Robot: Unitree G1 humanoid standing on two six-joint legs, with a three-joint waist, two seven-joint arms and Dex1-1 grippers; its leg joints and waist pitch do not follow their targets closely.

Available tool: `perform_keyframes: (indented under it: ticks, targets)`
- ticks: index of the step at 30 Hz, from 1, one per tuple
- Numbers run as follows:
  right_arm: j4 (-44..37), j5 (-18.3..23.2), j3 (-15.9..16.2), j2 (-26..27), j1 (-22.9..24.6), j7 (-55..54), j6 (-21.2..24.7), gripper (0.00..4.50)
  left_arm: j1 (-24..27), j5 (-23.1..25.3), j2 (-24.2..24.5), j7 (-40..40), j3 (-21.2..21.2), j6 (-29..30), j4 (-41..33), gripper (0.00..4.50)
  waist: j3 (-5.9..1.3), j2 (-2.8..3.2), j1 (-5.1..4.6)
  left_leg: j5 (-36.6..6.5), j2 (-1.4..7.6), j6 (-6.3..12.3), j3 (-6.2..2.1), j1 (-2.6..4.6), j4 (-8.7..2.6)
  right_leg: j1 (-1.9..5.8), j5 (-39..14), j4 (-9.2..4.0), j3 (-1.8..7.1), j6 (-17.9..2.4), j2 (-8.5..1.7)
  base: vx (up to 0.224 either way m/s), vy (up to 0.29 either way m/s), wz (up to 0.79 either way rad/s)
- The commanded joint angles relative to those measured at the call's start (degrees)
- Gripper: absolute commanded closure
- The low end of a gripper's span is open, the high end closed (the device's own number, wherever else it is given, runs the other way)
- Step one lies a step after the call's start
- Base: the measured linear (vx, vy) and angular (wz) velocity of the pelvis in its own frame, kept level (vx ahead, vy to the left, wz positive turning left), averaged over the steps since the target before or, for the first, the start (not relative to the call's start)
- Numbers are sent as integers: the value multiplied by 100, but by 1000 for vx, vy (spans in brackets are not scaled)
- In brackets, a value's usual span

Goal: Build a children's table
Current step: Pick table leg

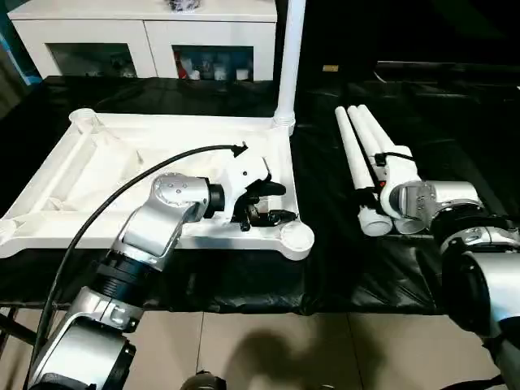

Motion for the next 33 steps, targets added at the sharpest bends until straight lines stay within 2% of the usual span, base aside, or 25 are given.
perform_keyframes:
  ticks: [1,5,7,8,10,12,13,14,15,17,18,19,20,21,22,23,24,26,27,28,29,30,31,32,33]
  targets:
    - [191,38,-78,-19,-25,-6,96,248,-46,-44,27,-31,-61,44,-35,160,-442,-85,26,-925,320,21,-123,142,-349,277,-882,-367,252,-1448,-397,0,0,0]
    - [220,66,-150,-8,17,-61,30,259,-20,12,7,80,-47,-30,-38,160,-447,-99,27,-902,324,0,-125,145,-354,274,-774,-356,250,-1454,-393,0,0,0]
    - [216,121,-218,7,25,-68,-70,261,-40,67,-52,295,19,-125,56,160,-445,-78,28,-953,322,-16,-126,145,-356,272,-779,-360,250,-1455,-393,0,0,0]
    - [201,185,-293,14,21,-64,-137,262,-70,109,-106,467,73,-200,145,160,-446,-74,27,-982,319,-32,-129,145,-354,278,-760,-361,252,-1452,-396,0,0,0]
    - [169,318,-443,29,4,-33,-235,262,-128,157,-198,749,173,-276,279,126,-449,-71,19,-1068,318,-53,-127,150,-354,276,-759,-374,257,-1433,-393,0,0,0]
    - [72,584,-759,48,-33,51,-455,262,-241,142,-377,1141,359,-301,450,126,-462,-49,16,-1062,314,-34,-128,140,-348,291,-621,-367,256,-1445,-388,0,0,0]
    - [24,685,-874,56,-33,66,-598,262,-278,111,-431,1220,413,-273,488,110,-470,-48,26,-1036,317,-28,-132,153,-342,292,-551,-360,255,-1458,-393,0,0,0]
    - [-114,993,-1184,65,-28,157,-786,262,-391,48,-578,1467,557,-272,627,83,-483,-12,33,-889,309,59,-133,132,-328,299,-282,-334,247,-1536,-387,0,0,0]
    - [-183,1144,-1318,70,-24,264,-800,262,-448,21,-639,1566,617,-265,703,83,-491,-27,37,-841,306,99,-127,134,-318,310,-171,-327,244,-1563,-380,0,0,0]
    - [-376,1359,-1475,108,41,550,-915,262,-529,-26,-729,1677,687,-407,836,80,-495,25,62,-725,295,267,-132,111,-295,321,97,-297,231,-1643,-371,0,0,0]
    - [-479,1430,-1517,135,87,684,-1017,262,-553,-43,-760,1705,703,-522,887,80,-509,-11,65,-672,299,359,-132,98,-284,330,202,-286,221,-1677,-376,0,0,0]
    - [-683,1509,-1538,172,195,922,-1084,262,-623,-103,-841,1816,775,-530,985,71,-508,41,78,-665,304,386,-136,104,-283,320,211,-288,217,-1693,-382,0,0,0]
    - [-1023,1655,-1577,225,374,1232,-1015,262,-737,-184,-958,1982,882,-510,1107,56,-505,36,63,-703,299,471,-127,99,-273,331,289,-294,213,-1711,-365,0,0,0]
    - [-1153,1704,-1585,245,446,1341,-984,262,-776,-217,-1001,2038,922,-488,1145,44,-510,16,96,-621,302,552,-132,103,-272,341,372,-291,211,-1705,-366,0,0,0]
    - [-1461,1757,-1548,295,635,1543,-1049,262,-861,-257,-1055,2124,972,-282,1202,44,-523,13,104,-572,309,575,-140,107,-265,338,377,-280,207,-1725,-372,0,0,0]
    - [-1781,1853,-1541,361,835,1803,-1173,262,-963,-335,-1084,2057,992,72,1260,39,-514,61,121,-561,307,594,-123,111,-260,317,346,-290,207,-1716,-365,0,0,0]
    - [-2117,2014,-1558,411,1046,2067,-1078,262,-1060,-494,-1165,2064,1111,357,1311,33,-521,85,145,-625,323,569,-144,127,-263,313,211,-294,204,-1737,-385,0,0,0]
    - [-2766,2359,-1568,503,1441,2537,-869,262,-1249,-847,-1363,2050,1400,668,1425,1,-500,45,163,-703,308,563,-133,126,-269,335,61,-330,208,-1742,-380,0,0,0]
    - [-3347,2630,-1520,561,1774,2827,-657,262,-1388,-1159,-1528,2081,1659,815,1483,0,-499,48,191,-703,306,577,-131,126,-268,330,-40,-348,205,-1756,-386,0,0,0]
    - [-3347,2630,-1520,561,1774,2827,-657,263,-1388,-1159,-1528,2081,1659,815,1483,0,-512,55,236,-698,326,596,-144,142,-263,325,-100,-340,205,-1759,-406,0,0,0]
    - [-3930,2881,-1447,602,2108,3071,-443,263,-1537,-1508,-1685,2117,1926,975,1554,0,-504,40,227,-678,329,599,-154,118,-273,326,-154,-345,200,-1756,-402,0,0,0]
    - [-4138,2968,-1423,616,2228,3152,-368,263,-1594,-1633,-1737,2137,2014,1016,1595,0,-509,48,282,-672,325,600,-141,143,-259,321,-211,-355,203,-1699,-408,0,0,0]
    - [-4138,2968,-1423,616,2228,3152,-368,263,-1594,-1633,-1737,2137,2014,1016,1595,0,-505,48,287,-678,343,609,-161,135,-267,311,-251,-352,204,-1702,-413,0,0,0]
    - [-4766,3285,-1393,647,2567,3322,-46,263,-1757,-1995,-1864,2169,2246,1258,1697,0,-470,4,315,-760,304,579,-134,125,-276,310,-627,-416,203,-1582,-416,0,0,0]
    - [-4766,3285,-1393,647,2567,3322,-46,263,-1757,-1995,-1864,2169,2246,1258,1697,0,-472,12,325,-811,324,554,-145,134,-277,300,-757,-415,210,-1552,-435,0,0,0]
